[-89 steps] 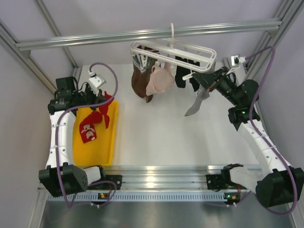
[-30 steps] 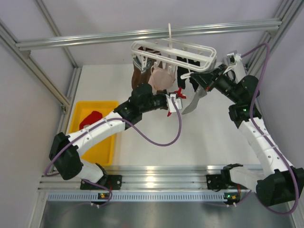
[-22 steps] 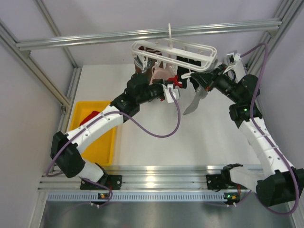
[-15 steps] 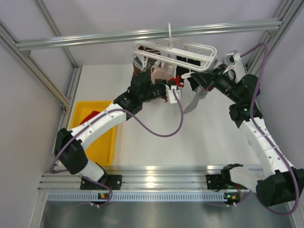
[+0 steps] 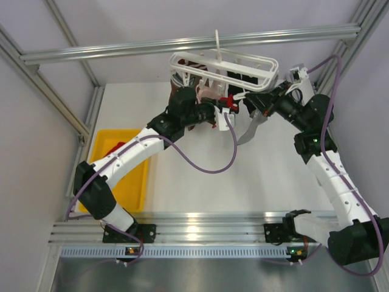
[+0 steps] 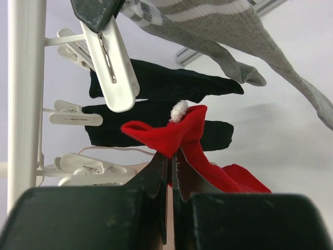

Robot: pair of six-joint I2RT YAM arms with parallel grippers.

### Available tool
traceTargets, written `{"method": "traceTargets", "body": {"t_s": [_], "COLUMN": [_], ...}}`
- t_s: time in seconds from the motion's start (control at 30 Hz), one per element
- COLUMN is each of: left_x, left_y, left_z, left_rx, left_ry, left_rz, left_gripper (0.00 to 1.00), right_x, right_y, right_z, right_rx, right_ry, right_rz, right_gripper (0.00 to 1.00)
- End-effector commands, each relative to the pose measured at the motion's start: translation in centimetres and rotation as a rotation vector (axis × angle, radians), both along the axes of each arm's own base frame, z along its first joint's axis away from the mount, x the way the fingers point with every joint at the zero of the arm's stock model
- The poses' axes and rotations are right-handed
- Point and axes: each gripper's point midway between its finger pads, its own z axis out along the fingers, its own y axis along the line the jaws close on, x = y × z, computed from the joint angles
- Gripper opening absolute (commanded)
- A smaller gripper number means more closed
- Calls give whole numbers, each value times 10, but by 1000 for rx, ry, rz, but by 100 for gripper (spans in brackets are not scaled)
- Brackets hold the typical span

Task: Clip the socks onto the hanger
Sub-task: Clamp the sock onto the hanger.

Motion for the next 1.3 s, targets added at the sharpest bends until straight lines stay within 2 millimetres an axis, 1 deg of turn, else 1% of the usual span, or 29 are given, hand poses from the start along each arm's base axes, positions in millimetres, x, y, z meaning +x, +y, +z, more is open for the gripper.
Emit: {"method": "traceTargets", "body": {"t_s": [0.0, 0.13, 0.23, 0.47, 0.6, 0.87, 1.1, 1.27], "left_x": [0, 1, 2, 3, 2, 2, 0, -3], "left_y": [-3, -5, -6, -9, -8, -11, -13, -16], "left_z": [24, 20, 24, 23, 27, 32, 40, 38], "left_rx": [-23, -17, -23, -20, -25, -25, -35, -29], "left_ry": [-52, -46, -50, -54, -58, -68, -82, -81], "left_rz": [-27, -32, -31, -38, -38, -48, -56, -69], "left_gripper": [0, 0, 0, 0, 0, 0, 0, 0], "right_x": [-10, -10, -10, -6, -3, 1, 3, 2], "right_y": [5, 7, 8, 8, 8, 8, 8, 9], "right_z": [5, 2, 2, 1, -4, -5, -7, -3], "right_rx": [-29, -20, -13, -14, -24, -32, -42, -36], "right_ry": [-9, -7, -2, 5, 20, 26, 33, 24], "right_rz": [30, 41, 46, 44, 35, 26, 14, 19], "right_gripper": [0, 0, 0, 0, 0, 0, 0, 0]}}
